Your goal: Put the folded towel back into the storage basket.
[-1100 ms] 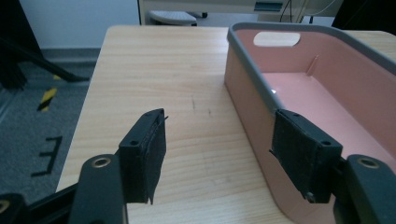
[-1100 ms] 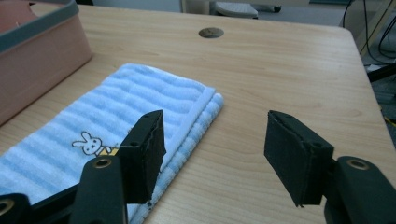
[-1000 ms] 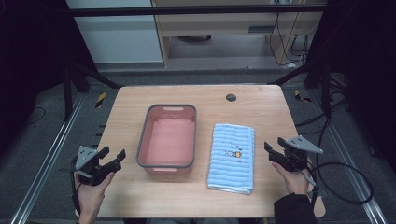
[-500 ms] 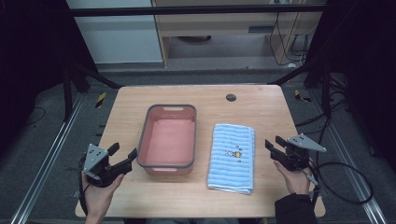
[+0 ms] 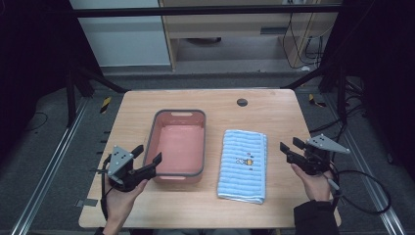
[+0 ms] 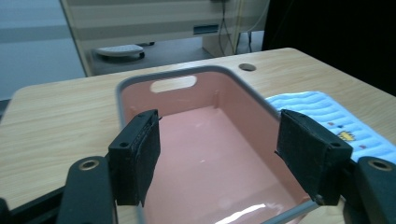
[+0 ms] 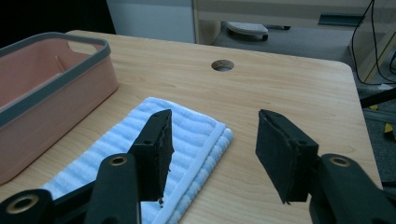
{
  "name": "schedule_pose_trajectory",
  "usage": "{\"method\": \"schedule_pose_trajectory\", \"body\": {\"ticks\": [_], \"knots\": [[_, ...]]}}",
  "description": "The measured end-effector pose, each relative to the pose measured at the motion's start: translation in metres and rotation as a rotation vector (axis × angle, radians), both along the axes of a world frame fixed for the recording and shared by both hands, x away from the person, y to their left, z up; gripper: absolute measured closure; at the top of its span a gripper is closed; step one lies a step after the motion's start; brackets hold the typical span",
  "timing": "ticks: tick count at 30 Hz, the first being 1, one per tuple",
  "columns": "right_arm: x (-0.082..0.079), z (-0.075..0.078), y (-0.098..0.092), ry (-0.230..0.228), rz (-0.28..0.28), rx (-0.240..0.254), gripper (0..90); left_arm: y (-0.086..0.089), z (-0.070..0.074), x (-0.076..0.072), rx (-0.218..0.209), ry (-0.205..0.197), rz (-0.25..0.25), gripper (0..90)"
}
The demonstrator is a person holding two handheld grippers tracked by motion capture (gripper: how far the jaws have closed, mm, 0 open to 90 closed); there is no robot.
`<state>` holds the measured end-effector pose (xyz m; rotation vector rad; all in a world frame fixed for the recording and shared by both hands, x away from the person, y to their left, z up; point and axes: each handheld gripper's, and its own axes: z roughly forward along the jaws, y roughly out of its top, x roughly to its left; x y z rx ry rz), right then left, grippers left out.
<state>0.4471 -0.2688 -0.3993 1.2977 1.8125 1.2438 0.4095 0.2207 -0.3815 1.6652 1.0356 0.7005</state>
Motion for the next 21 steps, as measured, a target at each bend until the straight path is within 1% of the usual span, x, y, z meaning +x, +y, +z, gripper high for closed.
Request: {"method": "schedule_pose_trajectory", "body": {"ticks": [1, 2, 3, 4, 5, 7, 10, 13, 16, 20, 21], "knots": [[0.002, 0.004, 0.001, -0.003, 0.006, 0.002, 44.1, -0.009, 0.0, 0.001, 0.002, 0.001, -0.02, 29.7], [0.002, 0.004, 0.001, -0.003, 0.006, 0.002, 44.1, -0.009, 0.0, 0.001, 0.002, 0.001, -0.02, 30.0], [0.003, 0.007, 0.001, -0.006, 0.009, 0.002, 43.6, -0.013, 0.0, 0.002, -0.001, 0.001, -0.03, 30.0], [0.006, 0.011, 0.003, -0.01, 0.011, 0.004, 42.2, -0.021, -0.001, 0.003, -0.001, 0.005, -0.046, 30.0], [0.007, 0.013, 0.003, -0.011, 0.015, 0.001, 41.3, -0.021, -0.001, 0.003, -0.001, 0.005, -0.046, 30.0], [0.008, 0.014, 0.004, -0.01, 0.014, 0.0, 40.4, -0.028, -0.004, 0.004, 0.004, 0.01, -0.06, 30.0], [0.011, 0.02, 0.005, -0.022, 0.017, 0.01, 38.9, -0.039, -0.007, 0.006, 0.005, 0.019, -0.079, 30.3], [0.014, 0.022, 0.005, -0.026, 0.015, 0.006, 38.2, -0.044, -0.008, 0.007, 0.011, 0.021, -0.092, 30.7], [0.018, 0.023, 0.006, -0.026, 0.014, -0.001, 36.8, -0.054, -0.008, 0.009, 0.014, 0.025, -0.11, 31.0], [0.023, 0.024, 0.006, -0.027, 0.008, 0.001, 35.6, -0.064, -0.007, 0.011, 0.017, 0.021, -0.129, 31.2], [0.023, 0.024, 0.006, -0.027, 0.008, 0.001, 35.6, -0.064, -0.007, 0.011, 0.017, 0.021, -0.129, 31.2]]}}
